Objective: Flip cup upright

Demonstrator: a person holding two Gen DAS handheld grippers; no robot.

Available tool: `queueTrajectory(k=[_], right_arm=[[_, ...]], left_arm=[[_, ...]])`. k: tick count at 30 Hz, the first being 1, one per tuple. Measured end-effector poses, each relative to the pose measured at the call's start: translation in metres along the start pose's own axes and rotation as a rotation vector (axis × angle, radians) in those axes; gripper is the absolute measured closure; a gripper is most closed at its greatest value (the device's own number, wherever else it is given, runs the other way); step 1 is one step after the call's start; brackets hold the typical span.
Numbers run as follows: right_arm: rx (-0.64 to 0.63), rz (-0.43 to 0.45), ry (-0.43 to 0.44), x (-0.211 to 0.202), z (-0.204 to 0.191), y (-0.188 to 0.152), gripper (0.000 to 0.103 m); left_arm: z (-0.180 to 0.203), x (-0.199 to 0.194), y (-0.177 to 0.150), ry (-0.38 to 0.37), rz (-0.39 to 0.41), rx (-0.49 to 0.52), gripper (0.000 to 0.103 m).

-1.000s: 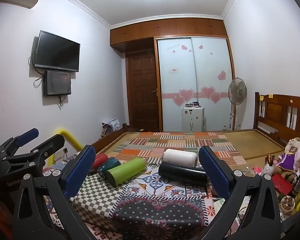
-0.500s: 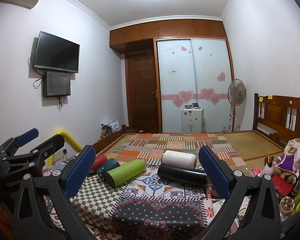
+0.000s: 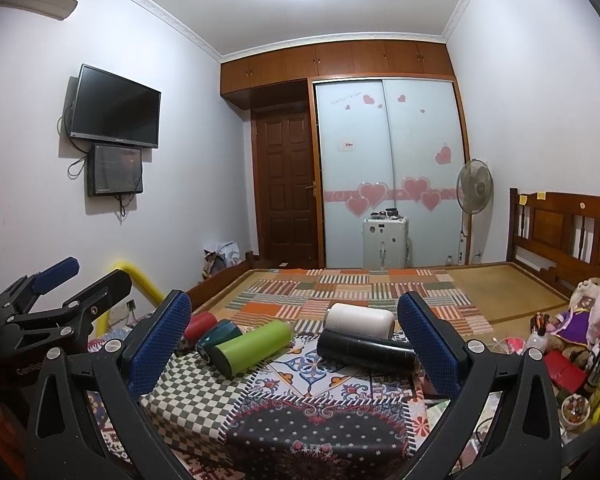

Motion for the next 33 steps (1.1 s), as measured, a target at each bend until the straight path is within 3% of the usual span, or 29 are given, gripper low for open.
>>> queueTrajectory(k=[33], right_arm=[[0.001,-0.009,-0.003,0.0043,0.0007,0.0002,0.000]], left_arm=[[-0.0038,0.0069,-0.0016,0.005,0.003,0.002,0.000]])
Point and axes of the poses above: each gripper's, at about its wrist camera, not at the fingertips, and x roughly the way its jaws point, z to its right, y to its top, the point moved 5 cm from there along x, roughly the way its jaws point, and after that the axes turned 1 degree about x, right-handed, at the moved point
